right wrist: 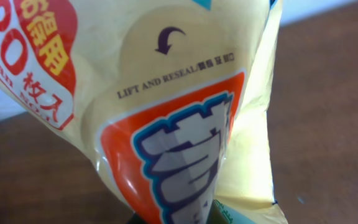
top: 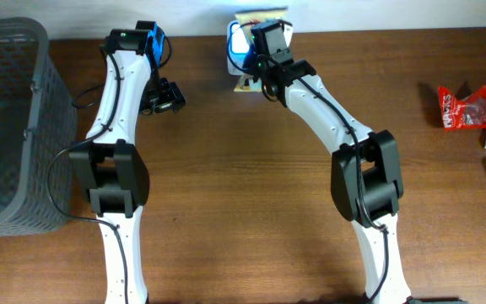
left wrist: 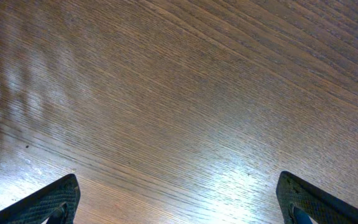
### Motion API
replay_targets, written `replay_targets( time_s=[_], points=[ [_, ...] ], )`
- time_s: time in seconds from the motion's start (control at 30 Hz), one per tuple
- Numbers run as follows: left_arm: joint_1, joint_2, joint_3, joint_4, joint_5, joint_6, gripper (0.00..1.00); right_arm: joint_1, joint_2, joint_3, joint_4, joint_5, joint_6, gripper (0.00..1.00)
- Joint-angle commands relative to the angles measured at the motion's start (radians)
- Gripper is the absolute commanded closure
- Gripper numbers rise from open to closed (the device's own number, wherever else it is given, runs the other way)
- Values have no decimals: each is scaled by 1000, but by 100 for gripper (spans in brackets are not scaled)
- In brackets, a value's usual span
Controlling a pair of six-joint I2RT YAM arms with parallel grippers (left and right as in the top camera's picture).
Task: Scan the item barcode
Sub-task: 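Lift the pack up to the scanner window with the right gripper, then carry the pack to the right edge and drop it by the snacks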
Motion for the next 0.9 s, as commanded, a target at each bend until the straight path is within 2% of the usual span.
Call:
replay_targets(
  time_s=[0.0,0.2,0.4,0.6,0.87],
  points=[
    [3,-18,-1,0,4,-13,1,27,-27,22,48,-18,-132,96],
    [3,-18,-1,0,4,-13,1,34,-21,23,-33,119,-141,96],
    [3,-18,-1,0,3,-13,1,-33,-166,23,-85,166,-140,96],
    [3,-18,-1,0,4,-13,1,-304,-328,23,-282,166,-94,96],
    [3,-18,-1,0,4,-13,1,-733,-302,21,-622,166,-87,96]
  ],
)
